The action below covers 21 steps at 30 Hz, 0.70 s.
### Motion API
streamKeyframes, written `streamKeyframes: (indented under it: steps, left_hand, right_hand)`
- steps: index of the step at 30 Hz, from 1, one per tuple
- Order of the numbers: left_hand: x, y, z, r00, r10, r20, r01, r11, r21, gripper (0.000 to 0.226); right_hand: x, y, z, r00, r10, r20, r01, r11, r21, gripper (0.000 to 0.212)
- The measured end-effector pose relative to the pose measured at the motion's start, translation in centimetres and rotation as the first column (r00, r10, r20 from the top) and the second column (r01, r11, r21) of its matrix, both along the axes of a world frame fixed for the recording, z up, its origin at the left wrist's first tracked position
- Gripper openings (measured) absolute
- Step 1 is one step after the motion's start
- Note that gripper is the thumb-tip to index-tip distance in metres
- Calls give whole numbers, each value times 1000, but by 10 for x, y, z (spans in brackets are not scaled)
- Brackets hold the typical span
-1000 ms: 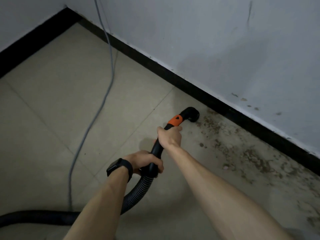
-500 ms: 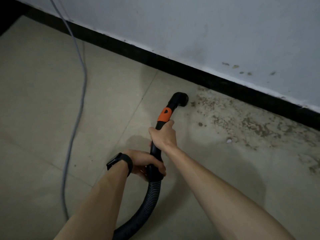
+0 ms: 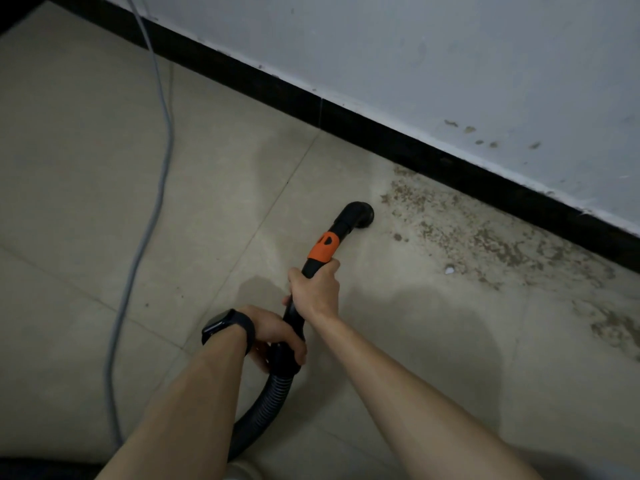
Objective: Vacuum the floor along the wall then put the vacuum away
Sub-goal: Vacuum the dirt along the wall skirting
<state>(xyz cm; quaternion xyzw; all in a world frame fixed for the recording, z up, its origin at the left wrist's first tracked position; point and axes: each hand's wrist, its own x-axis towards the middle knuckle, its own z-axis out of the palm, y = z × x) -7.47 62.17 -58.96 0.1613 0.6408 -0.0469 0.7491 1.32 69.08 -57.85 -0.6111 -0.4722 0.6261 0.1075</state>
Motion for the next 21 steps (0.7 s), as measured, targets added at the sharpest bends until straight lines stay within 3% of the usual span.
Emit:
streamKeyframes:
  steps: [7,12,17,21]
  left_hand:
    - [5,-9,4,995,-92,-45,90,995,-51,67]
    - [9,-4,10,993,-81,-86,83,996,18,69]
    - [9,22,22,991,40,-124,-21,987,157,32]
    - [12,35,23,984,91,-151,-54,971,233,22]
  right_hand:
    - [12,-17,2,999,-44,-13,43,998,-35,42]
    - [16,-5,7,998,-61,-32,59,996,-60,44]
    - [10,37,13,996,-90,-7,89,994,-66,45]
    - [5,56,14,996,-87,10,88,994,-63,50]
